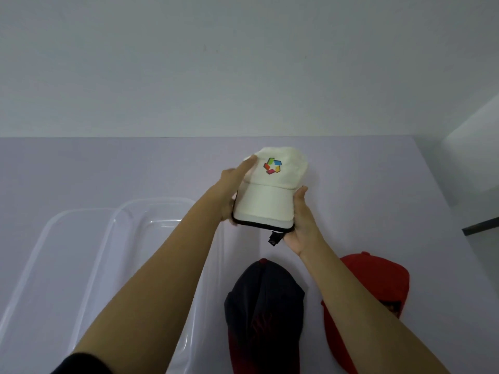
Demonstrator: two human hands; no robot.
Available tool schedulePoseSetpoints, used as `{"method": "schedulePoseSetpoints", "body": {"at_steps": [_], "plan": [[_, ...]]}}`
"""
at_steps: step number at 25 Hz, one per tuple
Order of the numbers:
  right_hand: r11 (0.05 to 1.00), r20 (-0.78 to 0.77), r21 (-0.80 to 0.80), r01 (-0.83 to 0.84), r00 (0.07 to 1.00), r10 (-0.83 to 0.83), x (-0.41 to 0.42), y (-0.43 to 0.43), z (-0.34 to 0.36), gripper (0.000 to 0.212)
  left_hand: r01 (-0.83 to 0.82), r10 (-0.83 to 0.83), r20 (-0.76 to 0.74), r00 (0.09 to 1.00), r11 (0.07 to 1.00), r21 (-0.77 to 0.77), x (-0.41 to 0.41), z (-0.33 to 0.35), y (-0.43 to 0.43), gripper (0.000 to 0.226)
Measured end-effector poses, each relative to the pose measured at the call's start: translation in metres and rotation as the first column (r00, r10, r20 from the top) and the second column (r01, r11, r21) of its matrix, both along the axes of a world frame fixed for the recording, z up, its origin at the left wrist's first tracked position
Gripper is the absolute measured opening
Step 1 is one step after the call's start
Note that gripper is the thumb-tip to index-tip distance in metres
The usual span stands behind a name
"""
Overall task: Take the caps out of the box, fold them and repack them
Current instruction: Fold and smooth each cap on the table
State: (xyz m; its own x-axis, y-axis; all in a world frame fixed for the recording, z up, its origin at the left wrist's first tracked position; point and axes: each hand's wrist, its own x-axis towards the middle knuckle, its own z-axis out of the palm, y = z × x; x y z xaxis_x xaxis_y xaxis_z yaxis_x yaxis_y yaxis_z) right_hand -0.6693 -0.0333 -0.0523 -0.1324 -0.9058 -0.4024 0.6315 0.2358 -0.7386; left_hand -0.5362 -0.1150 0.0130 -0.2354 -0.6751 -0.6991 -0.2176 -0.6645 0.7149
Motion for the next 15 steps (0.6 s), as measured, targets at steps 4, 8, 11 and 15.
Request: {"method": "schedulePoseSetpoints", "body": {"at_steps": [4, 8, 11, 15], "plan": [[0.999, 0.008, -0.038, 0.016, 1.000, -0.016, 0.000, 0.000, -0.008, 0.082, -0.042, 0.123, -0.286, 0.950, 0.961, 0.273, 0.007, -0.025, 0.022, 0.051], [0.994, -0.072, 0.083, -0.071, 0.994, 0.077, 0.002, 0.003, -0.011, 0.073, -0.247, 0.364, -0.472, 0.803, 0.924, 0.292, 0.009, -0.046, 0.036, 0.039], [0.932, -0.029, 0.344, -0.112, 0.991, 0.130, 0.006, 0.002, -0.012, 0.074, -0.293, 0.375, -0.509, 0.775, 0.926, 0.237, 0.012, -0.058, 0.043, 0.060], [0.891, -0.253, 0.432, 0.138, 0.967, -0.027, 0.013, -0.006, 0.003, 0.060, -0.329, 0.415, -0.430, 0.802, 0.907, 0.262, 0.004, -0.052, 0.044, 0.045]]}}
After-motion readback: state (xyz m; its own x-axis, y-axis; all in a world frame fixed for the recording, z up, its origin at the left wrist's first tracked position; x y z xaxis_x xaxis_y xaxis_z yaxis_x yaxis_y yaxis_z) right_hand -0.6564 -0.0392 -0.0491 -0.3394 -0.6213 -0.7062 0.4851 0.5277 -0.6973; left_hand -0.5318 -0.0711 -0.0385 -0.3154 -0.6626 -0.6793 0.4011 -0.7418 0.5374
